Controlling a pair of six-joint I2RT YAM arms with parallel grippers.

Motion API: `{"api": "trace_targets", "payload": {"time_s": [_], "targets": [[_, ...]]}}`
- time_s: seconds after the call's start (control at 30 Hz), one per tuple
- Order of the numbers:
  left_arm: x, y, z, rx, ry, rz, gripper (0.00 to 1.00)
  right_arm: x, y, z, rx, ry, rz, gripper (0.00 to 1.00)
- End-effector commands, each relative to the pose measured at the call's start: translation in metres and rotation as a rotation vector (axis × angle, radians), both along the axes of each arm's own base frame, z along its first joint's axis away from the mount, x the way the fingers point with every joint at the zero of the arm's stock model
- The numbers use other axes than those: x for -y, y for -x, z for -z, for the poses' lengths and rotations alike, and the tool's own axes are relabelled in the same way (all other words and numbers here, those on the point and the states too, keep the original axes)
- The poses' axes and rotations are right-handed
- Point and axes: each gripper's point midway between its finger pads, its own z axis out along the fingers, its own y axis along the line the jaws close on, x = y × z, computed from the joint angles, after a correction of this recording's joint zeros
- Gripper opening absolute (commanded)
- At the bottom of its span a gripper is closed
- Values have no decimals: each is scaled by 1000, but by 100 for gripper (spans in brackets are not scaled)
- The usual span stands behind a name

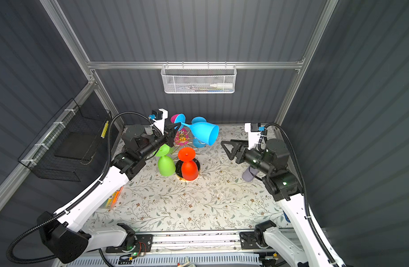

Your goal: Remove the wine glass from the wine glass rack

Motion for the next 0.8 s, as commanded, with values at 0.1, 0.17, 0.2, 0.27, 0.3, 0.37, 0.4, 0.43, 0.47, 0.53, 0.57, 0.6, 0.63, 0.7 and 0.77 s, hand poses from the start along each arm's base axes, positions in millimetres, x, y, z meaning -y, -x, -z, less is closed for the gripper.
{"api": "trace_targets", "payload": {"time_s": [0.1, 0.17, 0.2, 0.27, 0.3, 0.37, 0.4, 0.43, 0.47, 0.53, 0.57, 0.6, 0.63, 0.7, 0.77], "targets": [[-1, 5, -2, -19, 46, 31, 0, -8, -6, -14, 25, -60, -36, 61], [0, 5, -1, -23, 50, 37, 0, -9, -10, -16, 24, -67, -39, 60], [0, 5, -2, -24, 53, 41, 0, -11, -12, -18, 25, -71, -45, 58], [0, 5, -2, -26, 57, 43, 0, -14, -15, -19, 26, -79, -53, 57], [0, 5, -3, -26, 57, 43, 0, -15, -17, -19, 25, -81, -54, 56], [-1, 5, -3, -28, 62, 42, 0, -17, -21, -19, 22, -84, -54, 54], [-1, 5, -4, -28, 64, 45, 0, -18, -23, -19, 19, -86, -54, 52], [-1, 5, -3, -31, 65, 46, 0, -19, -25, -18, 16, -85, -54, 50], [-1, 5, -4, -33, 68, 48, 0, -20, -27, -16, 11, -84, -56, 48], [-1, 4, -3, -39, 70, 52, 0, -23, -30, -16, 7, -87, -61, 45], [-1, 4, -2, -45, 71, 53, 0, -25, -30, -17, 10, -89, -66, 44], [-1, 3, -1, -49, 73, 52, 0, -27, -31, -17, 10, -91, -71, 43], [-1, 2, 0, -52, 72, 52, 0, -28, -32, -17, 11, -92, -74, 42], [-1, 0, 2, -60, 75, 55, 0, -32, -32, -18, 11, -93, -82, 40], [-1, -1, 3, -64, 78, 54, 0, -35, -33, -18, 10, -93, -90, 36]]}}
